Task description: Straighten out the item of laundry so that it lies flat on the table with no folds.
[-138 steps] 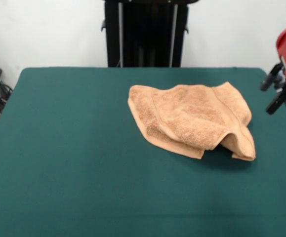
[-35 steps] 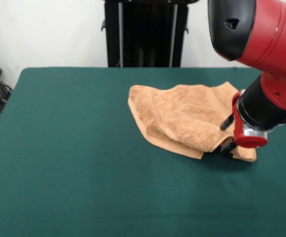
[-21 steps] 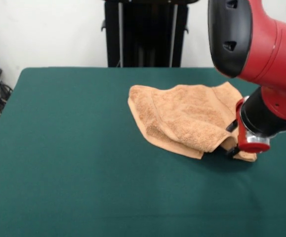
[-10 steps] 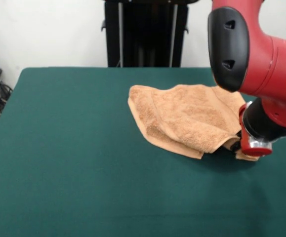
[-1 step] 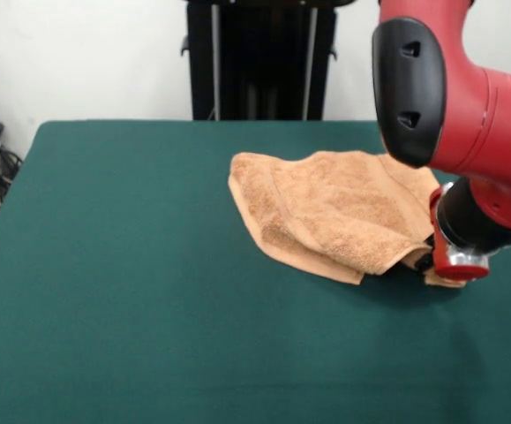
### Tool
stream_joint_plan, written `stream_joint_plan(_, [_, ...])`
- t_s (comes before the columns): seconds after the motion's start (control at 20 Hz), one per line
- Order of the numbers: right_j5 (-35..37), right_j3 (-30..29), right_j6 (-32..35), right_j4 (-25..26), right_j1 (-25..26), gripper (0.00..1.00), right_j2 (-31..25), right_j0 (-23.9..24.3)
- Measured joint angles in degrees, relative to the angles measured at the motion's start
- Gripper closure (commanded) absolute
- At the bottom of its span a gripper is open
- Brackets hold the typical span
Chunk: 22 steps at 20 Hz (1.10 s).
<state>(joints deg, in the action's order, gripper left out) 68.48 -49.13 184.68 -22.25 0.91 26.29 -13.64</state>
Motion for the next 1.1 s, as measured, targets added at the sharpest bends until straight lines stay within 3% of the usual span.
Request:
stream_joint_plan(0.6, [0.0, -0.5, 0.0, -0.1, -0.8, 1.00, -3.5, 0.1])
stream_joint_plan(1.1, [-1.7, -6.3, 0.0, -1.3, -3.9, 1.00, -10.6, 0.3])
